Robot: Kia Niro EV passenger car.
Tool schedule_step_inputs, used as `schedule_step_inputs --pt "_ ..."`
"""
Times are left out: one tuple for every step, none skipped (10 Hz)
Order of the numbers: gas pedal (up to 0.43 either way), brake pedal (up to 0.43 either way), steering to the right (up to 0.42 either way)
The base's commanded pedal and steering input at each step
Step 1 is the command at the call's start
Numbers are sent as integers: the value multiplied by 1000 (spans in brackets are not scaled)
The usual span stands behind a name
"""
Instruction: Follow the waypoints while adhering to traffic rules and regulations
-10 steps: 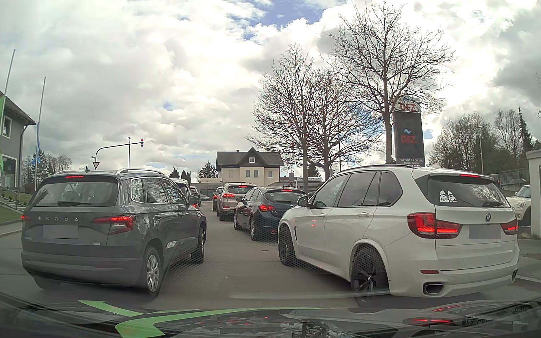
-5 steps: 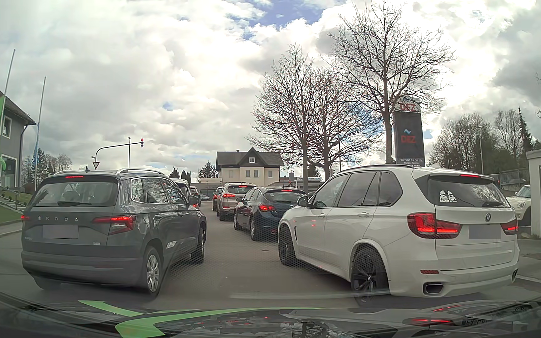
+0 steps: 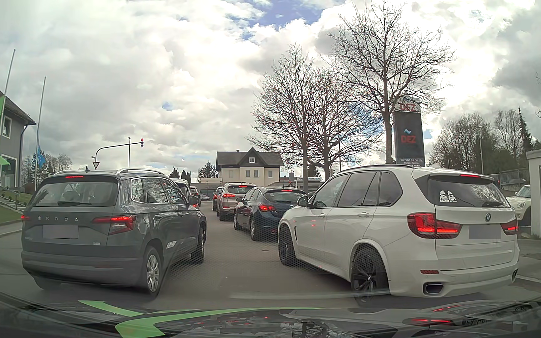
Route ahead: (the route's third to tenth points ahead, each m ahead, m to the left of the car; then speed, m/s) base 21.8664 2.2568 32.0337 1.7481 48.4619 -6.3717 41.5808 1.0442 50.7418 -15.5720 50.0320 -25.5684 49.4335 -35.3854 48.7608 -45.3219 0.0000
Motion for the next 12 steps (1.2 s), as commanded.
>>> schedule_step_inputs --pt "0 287 571" --pt "0 287 572" --pt "0 287 572" --pt "0 287 572" --pt "0 293 571" --pt "0 287 572" --pt "0 287 571" --pt "0 287 572" --pt "0 287 571" --pt "0 287 572" --pt "0 287 572" --pt "0 287 572"
